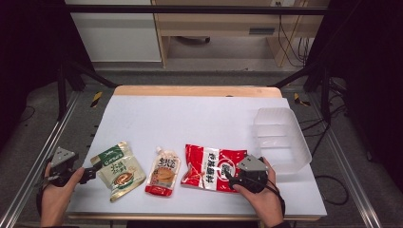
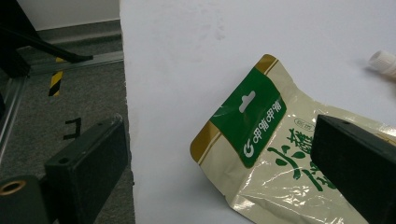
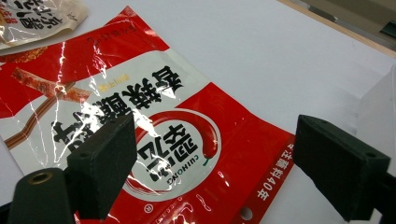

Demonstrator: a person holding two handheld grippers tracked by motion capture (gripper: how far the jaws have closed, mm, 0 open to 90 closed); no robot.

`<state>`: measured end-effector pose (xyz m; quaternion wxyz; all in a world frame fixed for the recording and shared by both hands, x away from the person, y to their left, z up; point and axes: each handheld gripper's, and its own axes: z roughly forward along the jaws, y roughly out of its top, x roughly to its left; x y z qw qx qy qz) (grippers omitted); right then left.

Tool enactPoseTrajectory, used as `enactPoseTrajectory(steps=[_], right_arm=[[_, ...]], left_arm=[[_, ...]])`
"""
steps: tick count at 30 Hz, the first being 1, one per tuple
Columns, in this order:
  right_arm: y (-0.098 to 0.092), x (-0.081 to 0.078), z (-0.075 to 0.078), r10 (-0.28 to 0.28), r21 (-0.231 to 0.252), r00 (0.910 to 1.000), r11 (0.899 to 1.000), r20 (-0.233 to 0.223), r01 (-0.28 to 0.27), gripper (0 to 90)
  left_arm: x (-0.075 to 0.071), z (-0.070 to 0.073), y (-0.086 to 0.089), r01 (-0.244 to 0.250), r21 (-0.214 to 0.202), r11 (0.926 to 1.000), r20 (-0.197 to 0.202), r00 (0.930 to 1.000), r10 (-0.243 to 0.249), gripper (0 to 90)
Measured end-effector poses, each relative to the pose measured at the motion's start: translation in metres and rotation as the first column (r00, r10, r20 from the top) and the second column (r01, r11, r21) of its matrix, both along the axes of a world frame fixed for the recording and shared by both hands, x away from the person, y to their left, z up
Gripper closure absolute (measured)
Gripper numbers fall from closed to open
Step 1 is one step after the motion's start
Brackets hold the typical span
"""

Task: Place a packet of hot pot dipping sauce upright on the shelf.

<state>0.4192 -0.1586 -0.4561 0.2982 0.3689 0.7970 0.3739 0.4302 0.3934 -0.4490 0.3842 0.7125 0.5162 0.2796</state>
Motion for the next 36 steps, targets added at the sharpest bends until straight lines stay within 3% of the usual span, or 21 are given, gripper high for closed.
enactPoseTrajectory(steps=[9,22,27,30,36], right_arm=[[0.002,-0.001,-0.001,0.002,-0.014,1.0000,1.000,-0.002,-0.002,14.9],[0.003,-0.001,-0.001,0.006,-0.024,1.0000,1.000,-0.005,-0.006,15.5],[0.004,-0.001,-0.001,0.008,-0.026,1.0000,1.000,-0.005,-0.009,15.7],[0.004,-0.002,-0.001,0.009,-0.024,1.0000,1.000,-0.004,-0.009,15.8],[0.003,-0.002,-0.001,0.009,-0.023,0.9999,1.000,-0.005,-0.010,16.1]], left_arm=[[0.002,-0.004,0.001,0.012,-0.002,0.9999,-0.034,0.9993,-0.012,5.4],[0.009,-0.015,-0.003,0.028,0.036,0.9989,-0.121,0.9923,-0.024,14.4],[0.013,-0.017,-0.005,0.039,0.019,0.9990,-0.132,0.9906,-0.037,18.5],[0.019,-0.020,-0.007,0.055,0.016,0.9984,-0.154,0.9867,-0.052,23.5],[0.016,-0.017,-0.008,0.072,-0.015,0.9973,-0.152,0.9857,-0.073,37.6]])
